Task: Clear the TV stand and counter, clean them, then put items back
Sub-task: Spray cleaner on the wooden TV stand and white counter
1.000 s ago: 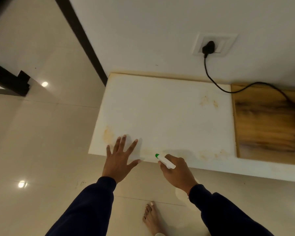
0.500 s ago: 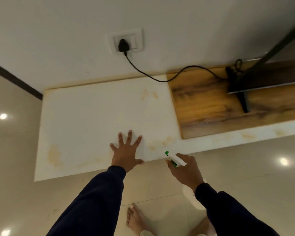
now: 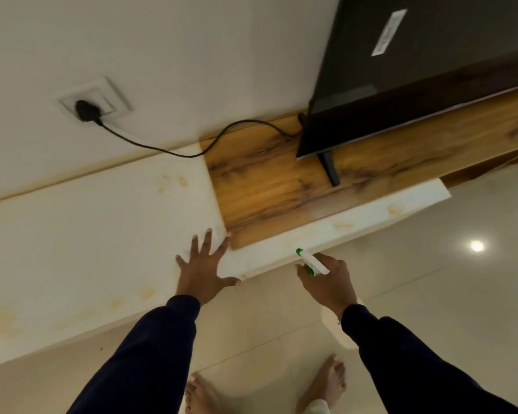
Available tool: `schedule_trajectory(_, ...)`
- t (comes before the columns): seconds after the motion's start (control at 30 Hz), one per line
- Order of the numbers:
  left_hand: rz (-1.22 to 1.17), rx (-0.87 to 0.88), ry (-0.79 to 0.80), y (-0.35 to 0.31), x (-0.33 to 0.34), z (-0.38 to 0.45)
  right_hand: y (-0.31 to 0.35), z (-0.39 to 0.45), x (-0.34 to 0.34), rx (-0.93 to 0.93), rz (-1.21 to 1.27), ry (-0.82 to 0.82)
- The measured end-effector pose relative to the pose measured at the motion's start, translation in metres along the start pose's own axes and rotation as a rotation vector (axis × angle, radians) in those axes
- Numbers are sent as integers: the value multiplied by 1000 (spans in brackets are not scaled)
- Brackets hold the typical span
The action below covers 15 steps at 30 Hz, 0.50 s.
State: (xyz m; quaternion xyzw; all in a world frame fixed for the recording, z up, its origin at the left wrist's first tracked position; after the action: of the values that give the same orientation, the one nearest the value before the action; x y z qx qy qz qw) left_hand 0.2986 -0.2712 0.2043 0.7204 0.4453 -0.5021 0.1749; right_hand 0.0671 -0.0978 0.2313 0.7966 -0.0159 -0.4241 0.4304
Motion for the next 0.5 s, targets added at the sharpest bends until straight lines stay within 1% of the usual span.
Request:
schedule_trajectory(0.07, 33, 73, -27, -57, -2, 14, -26, 13, -22, 80, 33, -5)
schedule_trajectory(0.13, 54, 103, -11, -98, 2, 26, -48, 24, -41, 151, 44, 3)
schedule_trajectory(0.23, 44, 47, 29, -135, 12, 41, -72, 42, -74, 191, 77, 5)
schedule_trajectory(0.37, 47, -90, 7, -145, 17, 54, -95, 60, -111, 113, 63, 15)
schedule_trajectory(0.43, 50, -108, 34, -146, 20, 57, -108, 68, -125, 86, 17, 28)
schedule_trajectory(0.5, 65, -111, 47, -142, 21, 59, -122, 74, -137, 107, 15, 28)
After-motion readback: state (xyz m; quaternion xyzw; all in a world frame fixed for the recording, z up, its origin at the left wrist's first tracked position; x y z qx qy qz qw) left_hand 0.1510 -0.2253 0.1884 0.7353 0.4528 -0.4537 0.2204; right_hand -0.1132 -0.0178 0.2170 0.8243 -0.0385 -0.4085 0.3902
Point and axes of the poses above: each hand's wrist, its own z-axis towards the middle knuckle, its own x-axis out of the palm, y = z × x, the point moved 10 cm from there along z, towards the middle knuckle, and after that the axes turned 3 degrees about -y, right-handed, at the moved point
